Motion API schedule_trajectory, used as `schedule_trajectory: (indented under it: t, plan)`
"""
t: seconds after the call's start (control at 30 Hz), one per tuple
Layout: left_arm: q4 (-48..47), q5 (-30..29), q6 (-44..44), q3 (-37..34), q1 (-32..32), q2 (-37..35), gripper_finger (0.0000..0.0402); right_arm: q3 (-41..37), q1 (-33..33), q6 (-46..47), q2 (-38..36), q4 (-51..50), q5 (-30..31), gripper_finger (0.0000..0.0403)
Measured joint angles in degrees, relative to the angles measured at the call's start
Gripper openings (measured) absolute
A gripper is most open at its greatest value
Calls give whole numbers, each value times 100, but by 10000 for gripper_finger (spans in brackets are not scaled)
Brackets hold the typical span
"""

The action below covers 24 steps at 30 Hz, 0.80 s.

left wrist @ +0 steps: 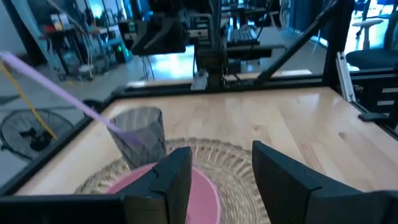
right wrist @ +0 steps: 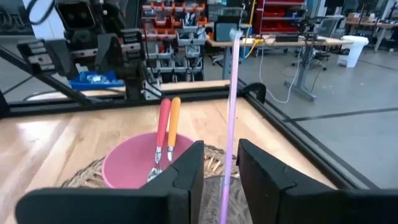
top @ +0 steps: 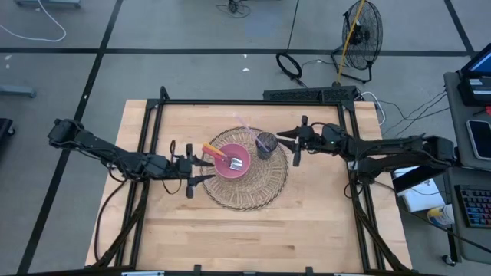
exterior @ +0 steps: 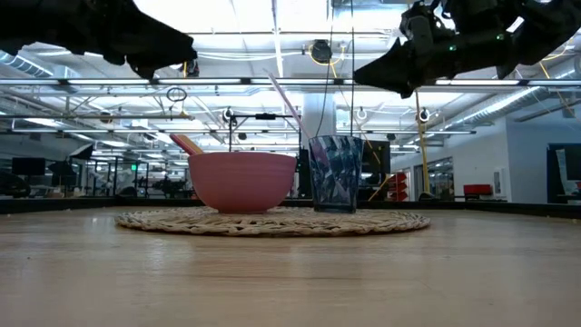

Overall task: Pick & Place Utensil
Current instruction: Return to Home Position

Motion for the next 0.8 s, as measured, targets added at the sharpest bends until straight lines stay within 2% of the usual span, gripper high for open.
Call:
schedule_trajectory:
  t: [0.23, 0.47, 0.8]
  plan:
    - [163, -51, 331, 0, 0, 0, 170, 0, 0, 52, -423, -540, 2, 89]
    - [326, -493, 267, 0, 2, 0, 170, 0, 0, 50, -726, -1165, 6, 89]
    - [626, -507, 261, 0, 103, 0, 170, 0, 0, 70, -966, -1511, 7, 89]
